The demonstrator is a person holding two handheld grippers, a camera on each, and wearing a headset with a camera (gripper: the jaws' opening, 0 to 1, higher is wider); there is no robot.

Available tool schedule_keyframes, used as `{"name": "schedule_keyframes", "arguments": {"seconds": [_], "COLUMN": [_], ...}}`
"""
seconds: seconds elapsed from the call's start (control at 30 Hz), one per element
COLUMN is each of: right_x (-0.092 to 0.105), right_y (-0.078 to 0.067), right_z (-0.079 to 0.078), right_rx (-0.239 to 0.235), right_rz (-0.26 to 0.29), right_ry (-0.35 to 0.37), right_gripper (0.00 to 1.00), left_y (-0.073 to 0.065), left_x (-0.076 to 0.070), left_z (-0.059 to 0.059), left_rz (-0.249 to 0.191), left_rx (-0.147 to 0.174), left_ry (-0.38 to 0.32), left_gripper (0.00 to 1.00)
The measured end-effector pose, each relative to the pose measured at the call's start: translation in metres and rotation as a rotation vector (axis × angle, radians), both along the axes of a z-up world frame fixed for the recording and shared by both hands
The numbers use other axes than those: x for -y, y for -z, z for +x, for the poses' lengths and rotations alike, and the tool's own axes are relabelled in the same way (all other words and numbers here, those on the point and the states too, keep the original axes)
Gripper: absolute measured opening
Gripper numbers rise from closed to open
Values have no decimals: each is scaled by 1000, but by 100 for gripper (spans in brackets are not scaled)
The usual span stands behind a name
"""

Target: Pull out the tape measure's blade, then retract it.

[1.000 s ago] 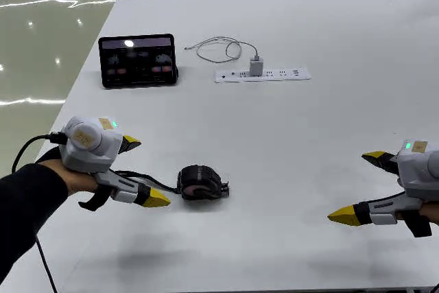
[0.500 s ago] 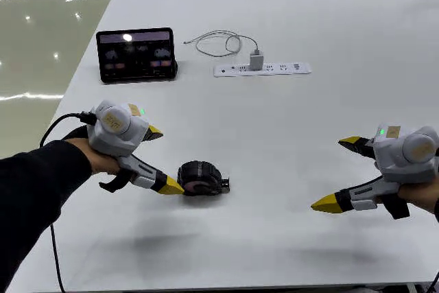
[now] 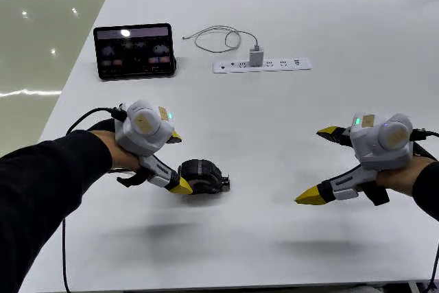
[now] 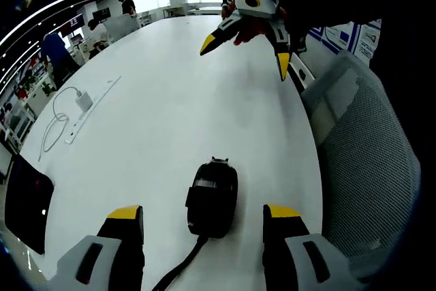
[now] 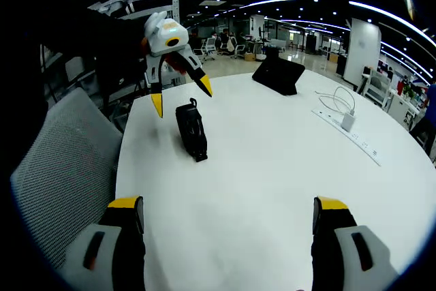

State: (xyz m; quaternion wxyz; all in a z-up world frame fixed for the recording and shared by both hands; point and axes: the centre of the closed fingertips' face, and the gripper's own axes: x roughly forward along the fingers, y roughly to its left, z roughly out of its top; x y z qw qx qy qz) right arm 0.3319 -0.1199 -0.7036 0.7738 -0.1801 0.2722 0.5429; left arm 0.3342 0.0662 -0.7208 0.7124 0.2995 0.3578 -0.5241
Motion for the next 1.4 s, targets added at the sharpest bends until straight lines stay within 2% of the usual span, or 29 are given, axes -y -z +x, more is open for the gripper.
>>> {"name": "schedule_keyframes", "arguments": {"seconds": [0.03,0.2,0.33,0.4,0.6,0.73,0.83,1.0,1.1,1.27,1.33,1.4], "right_x": [-2,-13,-23,-28,-40,-47,-52,-61,-67,-81,-87,-94], "right_y": [1,6,8,11,20,24,24,26,28,30,33,35], "right_z": [0,-1,2,2,2,7,10,13,16,17,18,13], "right_rx": [-4,-5,-10,-13,-13,-15,-4,-4,3,15,41,21], "right_rz": [-1,-16,-17,-20,-22,-22,-27,-27,-33,-13,-19,-7], "right_ry": [-7,-44,-55,-65,-113,-121,-126,-146,-155,-175,-189,-219], "right_gripper": [99,99,99,98,94,96,99,94,91,85,86,81], "left_y": [2,11,17,20,26,29,29,31,30,30,29,30], "left_x": [1,6,12,14,16,19,17,18,18,18,18,19], "left_z": [-1,1,3,2,-3,-3,1,0,0,1,0,0], "left_rz": [6,43,57,60,85,100,120,122,100,80,77,80], "left_rx": [-7,-5,-1,-16,-29,-19,-1,14,-1,-4,-8,-9], "left_ry": [11,59,78,89,127,145,144,178,142,150,147,156], "left_gripper": [66,58,45,44,40,35,30,30,29,29,29,29]}}
